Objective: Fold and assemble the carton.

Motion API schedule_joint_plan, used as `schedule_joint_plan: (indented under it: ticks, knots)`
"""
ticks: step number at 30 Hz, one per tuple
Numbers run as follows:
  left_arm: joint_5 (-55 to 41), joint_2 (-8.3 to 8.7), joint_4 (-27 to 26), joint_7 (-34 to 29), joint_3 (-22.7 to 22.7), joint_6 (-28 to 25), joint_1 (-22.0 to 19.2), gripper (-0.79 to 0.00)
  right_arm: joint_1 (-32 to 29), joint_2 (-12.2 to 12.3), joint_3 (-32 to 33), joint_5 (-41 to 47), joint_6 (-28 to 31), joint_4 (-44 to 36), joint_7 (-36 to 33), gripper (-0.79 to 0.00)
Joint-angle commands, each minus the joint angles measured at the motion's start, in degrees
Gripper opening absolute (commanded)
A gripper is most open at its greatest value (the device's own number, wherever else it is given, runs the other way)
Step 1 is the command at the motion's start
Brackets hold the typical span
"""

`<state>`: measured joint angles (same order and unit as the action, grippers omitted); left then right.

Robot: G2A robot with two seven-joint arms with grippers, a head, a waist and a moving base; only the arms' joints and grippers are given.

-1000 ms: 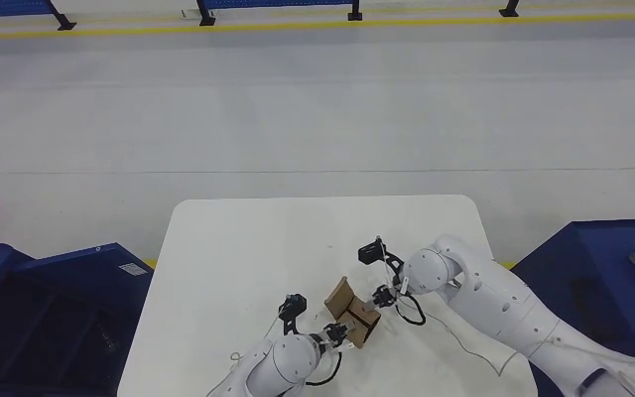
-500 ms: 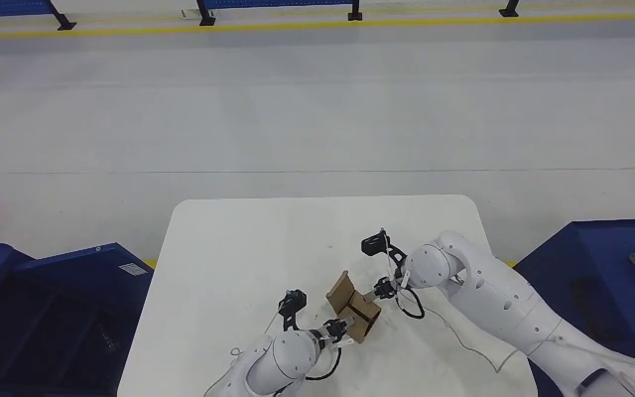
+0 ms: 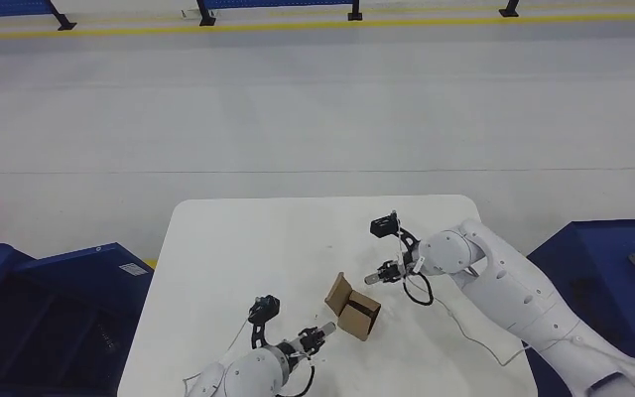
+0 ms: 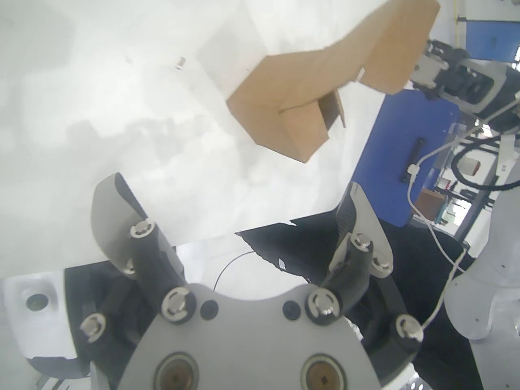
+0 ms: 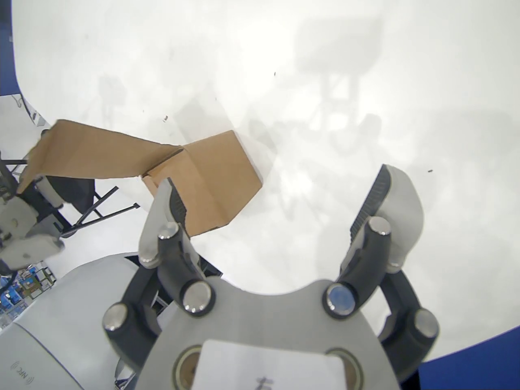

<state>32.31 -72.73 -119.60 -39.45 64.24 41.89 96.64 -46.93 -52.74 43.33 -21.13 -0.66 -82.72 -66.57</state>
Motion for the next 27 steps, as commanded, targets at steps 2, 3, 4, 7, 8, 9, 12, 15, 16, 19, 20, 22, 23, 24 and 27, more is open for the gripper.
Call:
schedule_joint_plan:
  ticks: [2,3,4,7,8,9,12,15,16,19,20,22,23,24,27]
  knots:
    - [-0.8,-0.07,1.6,3.6,3.3,0.4,-1.9,0.0,-0.9,0.8,2.3,3.1,3.4,0.0,-2.9,0.0]
    - [-2.4,-0.26,2.3,3.9,3.4,-0.1,-3.0,0.0,-1.2,1.1,3.2,3.9,4.7,0.1,-3.9,0.0]
    - [-3.5,-0.44,3.7,4.7,3.7,-0.1,-4.6,0.0,-1.7,1.4,4.1,4.2,5.7,0.2,-4.6,0.0]
    - [-2.9,-0.96,8.4,5.9,1.7,-0.2,-10.0,0.0,-3.6,2.6,6.5,5.3,8.9,-0.2,-7.2,0.0]
    - [-3.0,-1.16,10.3,5.4,0.7,-0.1,-12.0,0.0,-4.3,3.0,7.3,5.6,10.3,-0.5,-8.3,0.0]
    - [-1.9,-1.31,12.2,5.2,-0.6,0.1,-13.9,0.0,-5.1,3.4,8.1,5.8,11.5,-0.7,-9.5,0.0]
    - [-0.8,-1.94,16.9,2.8,-4.9,1.3,-18.4,0.0,-7.5,4.5,9.6,4.4,13.5,-1.5,-12.0,0.0]
    - [0.6,-2.32,19.7,0.9,-7.9,2.2,-21.1,0.0,-9.6,5.0,9.6,1.9,13.7,-2.9,-12.8,0.0]
    - [1.0,-2.38,20.1,0.4,-8.5,2.4,-21.5,0.0,-10.0,5.1,9.7,0.8,12.9,-3.1,-12.2,0.0]
    - [0.6,-2.36,19.1,-1.3,-9.3,2.4,-21.1,0.0,-11.0,4.9,8.7,-0.9,9.2,-3.8,-10.8,0.0]
    - [0.4,-2.28,18.3,-1.8,-9.3,2.4,-20.6,0.0,-11.1,4.7,8.1,-1.5,8.6,-4.1,-10.3,0.0]
    - [1.0,-2.02,16.5,-2.3,-9.4,2.4,-19.2,0.0,-10.8,4.3,6.7,-2.7,7.6,-4.1,-10.0,0.0]
    - [1.2,-1.88,15.7,-2.6,-9.4,2.4,-18.6,0.0,-10.5,4.0,5.9,-4.0,6.6,-4.0,-9.7,0.0]
    - [1.3,-1.75,14.9,-2.9,-9.2,2.3,-17.9,0.0,-10.2,3.7,5.0,-5.0,5.6,-4.0,-9.2,0.0]
    - [2.0,-1.41,13.0,-2.9,-9.2,1.9,-16.0,0.0,-8.9,2.7,2.5,-7.4,3.1,-3.7,-8.2,0.0]
